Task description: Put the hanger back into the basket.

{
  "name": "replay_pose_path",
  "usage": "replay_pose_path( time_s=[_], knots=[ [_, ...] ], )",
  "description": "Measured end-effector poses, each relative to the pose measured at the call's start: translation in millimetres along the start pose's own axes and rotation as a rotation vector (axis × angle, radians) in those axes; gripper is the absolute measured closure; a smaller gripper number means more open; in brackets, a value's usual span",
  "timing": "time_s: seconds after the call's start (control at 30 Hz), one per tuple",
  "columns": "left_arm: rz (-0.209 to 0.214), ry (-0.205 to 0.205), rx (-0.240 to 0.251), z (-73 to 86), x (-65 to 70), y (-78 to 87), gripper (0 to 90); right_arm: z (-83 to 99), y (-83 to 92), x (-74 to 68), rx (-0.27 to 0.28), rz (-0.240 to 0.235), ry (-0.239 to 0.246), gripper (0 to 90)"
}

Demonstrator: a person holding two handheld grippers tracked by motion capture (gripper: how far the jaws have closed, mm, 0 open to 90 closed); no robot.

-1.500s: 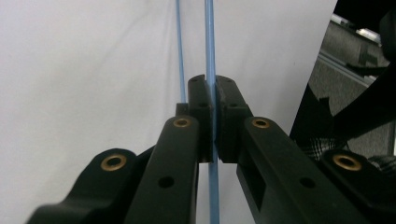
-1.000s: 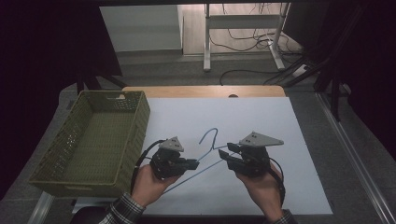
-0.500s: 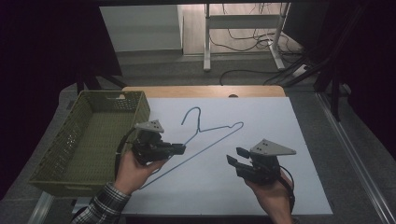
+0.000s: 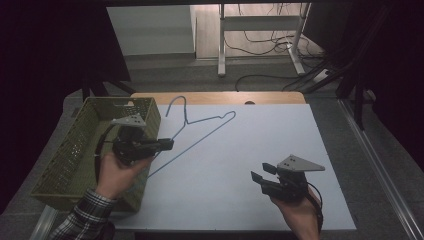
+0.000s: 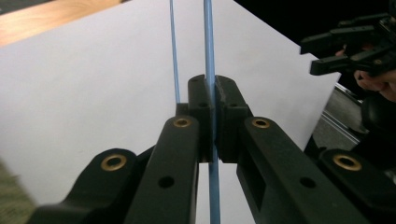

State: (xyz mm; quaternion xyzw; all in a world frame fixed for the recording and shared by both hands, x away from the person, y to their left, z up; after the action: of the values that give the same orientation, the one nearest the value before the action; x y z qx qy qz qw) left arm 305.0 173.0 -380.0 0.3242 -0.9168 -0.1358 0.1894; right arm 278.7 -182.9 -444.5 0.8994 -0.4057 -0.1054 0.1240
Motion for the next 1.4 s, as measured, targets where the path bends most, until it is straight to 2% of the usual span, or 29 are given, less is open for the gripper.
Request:
replay_pose_path(
  time_s=[0.13,0.17,0.23,0.37,0.4,0.43,0.47,0.6,0.7,0.87,0.9,0.97,1.13,1.4],
  knots=[
    [-0.036,0.017,0.019,-0.6,-14.7,18.0,87.6,8.4,1.7,6.5,-0.018,0.002,-0.014,39.6],
    [-0.036,0.017,0.019,-0.6,-14.7,18.0,87.5,8.4,1.7,6.5,-0.018,0.002,-0.014,39.6],
    [-0.063,0.029,0.035,-0.3,-25.0,30.4,87.6,12.7,1.4,9.5,-0.032,-0.007,-0.026,34.1],
    [-0.086,0.036,0.043,0.8,-33.2,40.2,87.5,17.6,1.0,11.7,-0.047,-0.01,-0.03,28.2],
    [-0.099,0.039,0.051,2.1,-39.3,47.1,87.6,21.0,0.7,12.8,-0.061,-0.007,-0.018,24.4],
    [-0.099,0.039,0.051,2.1,-39.3,47.1,87.6,21.0,0.7,12.8,-0.061,-0.007,-0.018,24.4],
    [-0.116,0.049,0.061,3.9,-45.7,54.0,87.5,24.5,0.3,14.3,-0.072,0.0,-0.009,19.4],
    [-0.136,0.056,0.067,7.5,-55.6,63.8,87.5,29.0,0.0,16.6,-0.08,0.01,-0.007,15.5],
    [-0.17,0.074,0.081,13.1,-68.5,75.1,87.5,34.2,0.2,19.6,-0.094,0.024,0.013,10.4],
    [-0.206,0.094,0.094,19.6,-82.1,87.7,87.5,37.7,1.3,21.3,-0.104,0.029,0.031,8.5],
    [-0.227,0.097,0.102,22.4,-88.4,94.1,87.5,38.2,1.5,21.6,-0.106,0.028,0.031,8.4],
    [-0.233,0.099,0.105,23.5,-90.7,96.7,87.6,38.7,1.4,21.9,-0.107,0.029,0.03,8.4],
    [-0.284,0.113,0.138,31.4,-108.2,116.8,87.5,41.3,0.7,22.8,-0.121,0.037,0.038,8.4],
    [-0.324,0.117,0.151,43.5,-124.3,128.9,87.5,42.8,0.2,22.3,-0.131,0.033,0.042,8.4]
  ],
)
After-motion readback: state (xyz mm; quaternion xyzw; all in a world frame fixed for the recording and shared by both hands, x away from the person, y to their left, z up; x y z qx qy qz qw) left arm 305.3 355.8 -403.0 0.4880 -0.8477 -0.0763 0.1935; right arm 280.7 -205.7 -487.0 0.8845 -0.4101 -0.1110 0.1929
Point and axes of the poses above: each handheld gripper's, and its own axes: y roughly backward along the jaws, z roughly out of its underside, x roughly to its right, the point moved 5 cm from there along -y, roughly forward along the jaws, and after that the axes turned 15 degrees about x, right-handed, at the moved point
